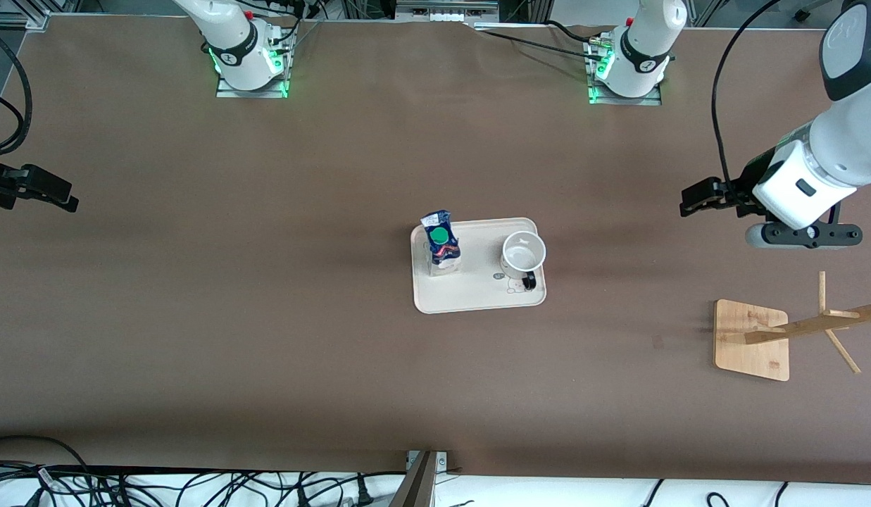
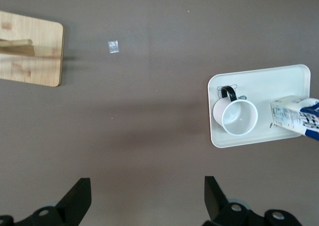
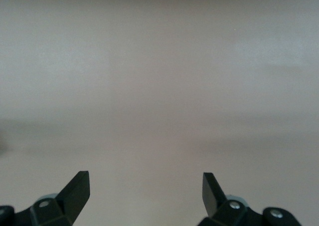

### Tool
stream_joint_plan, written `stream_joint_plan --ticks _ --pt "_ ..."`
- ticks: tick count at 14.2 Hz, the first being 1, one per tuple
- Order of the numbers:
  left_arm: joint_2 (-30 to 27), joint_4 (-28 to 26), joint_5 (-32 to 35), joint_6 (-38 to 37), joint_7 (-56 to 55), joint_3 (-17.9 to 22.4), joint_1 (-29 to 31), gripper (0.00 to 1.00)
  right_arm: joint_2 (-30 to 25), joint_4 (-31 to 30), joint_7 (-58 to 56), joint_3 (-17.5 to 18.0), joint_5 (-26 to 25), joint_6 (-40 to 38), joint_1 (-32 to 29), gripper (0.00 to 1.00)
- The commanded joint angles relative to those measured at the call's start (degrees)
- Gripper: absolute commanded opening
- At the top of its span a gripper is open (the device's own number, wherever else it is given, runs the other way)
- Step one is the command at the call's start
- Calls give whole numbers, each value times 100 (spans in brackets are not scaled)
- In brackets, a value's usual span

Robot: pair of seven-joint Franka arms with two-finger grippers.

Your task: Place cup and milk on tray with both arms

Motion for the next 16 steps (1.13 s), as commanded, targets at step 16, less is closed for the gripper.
stream_joint_plan --ticks 16 --pt "-1116 -1367 461 1130 -151 635 -37 100 -91 -82 89 30 64 -108 -2 100"
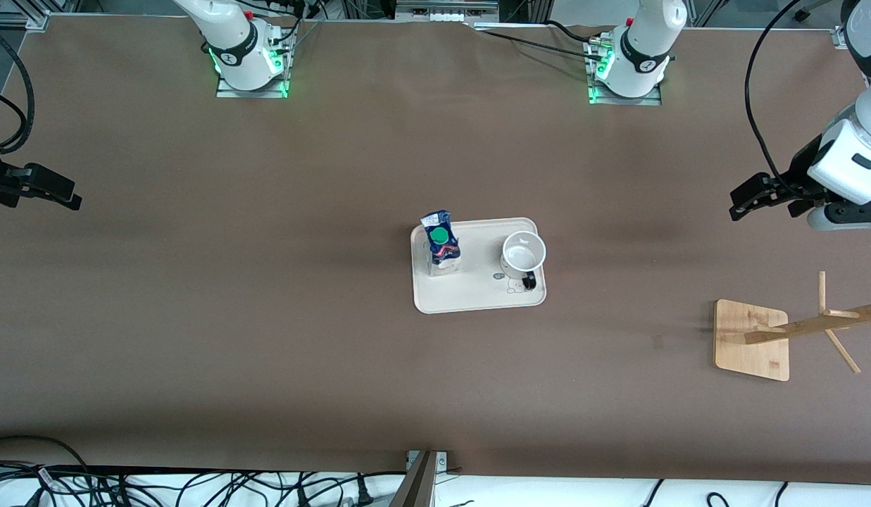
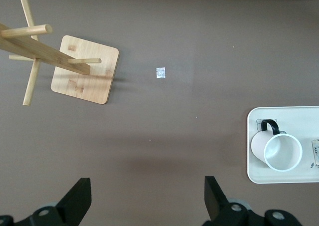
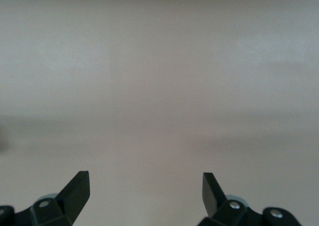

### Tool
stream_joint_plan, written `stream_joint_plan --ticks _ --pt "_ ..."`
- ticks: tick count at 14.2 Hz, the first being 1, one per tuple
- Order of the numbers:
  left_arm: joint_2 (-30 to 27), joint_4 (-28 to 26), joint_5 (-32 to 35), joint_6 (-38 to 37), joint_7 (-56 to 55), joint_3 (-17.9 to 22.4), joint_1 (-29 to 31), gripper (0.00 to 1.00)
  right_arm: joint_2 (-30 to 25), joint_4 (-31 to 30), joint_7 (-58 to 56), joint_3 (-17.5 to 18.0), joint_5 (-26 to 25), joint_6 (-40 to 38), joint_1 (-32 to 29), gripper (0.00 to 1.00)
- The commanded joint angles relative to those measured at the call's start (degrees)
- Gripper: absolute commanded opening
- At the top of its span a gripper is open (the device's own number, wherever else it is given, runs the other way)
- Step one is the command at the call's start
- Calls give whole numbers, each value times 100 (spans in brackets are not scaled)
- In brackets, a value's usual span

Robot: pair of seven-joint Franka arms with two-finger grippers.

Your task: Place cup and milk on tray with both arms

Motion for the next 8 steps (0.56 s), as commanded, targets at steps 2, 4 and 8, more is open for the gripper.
stream_joint_plan --ticks 2,4,8 --pt "-169 -19 50 -130 -57 -6 38 100 -91 -80 76 16 57 -34 -7 100" --pt "-160 120 50 -164 -57 -33 29 100 -91 -80 76 16 57 -34 -7 100" --pt "-11 288 50 -288 -22 -33 -32 100 -91 -80 67 16 57 -34 -7 100"
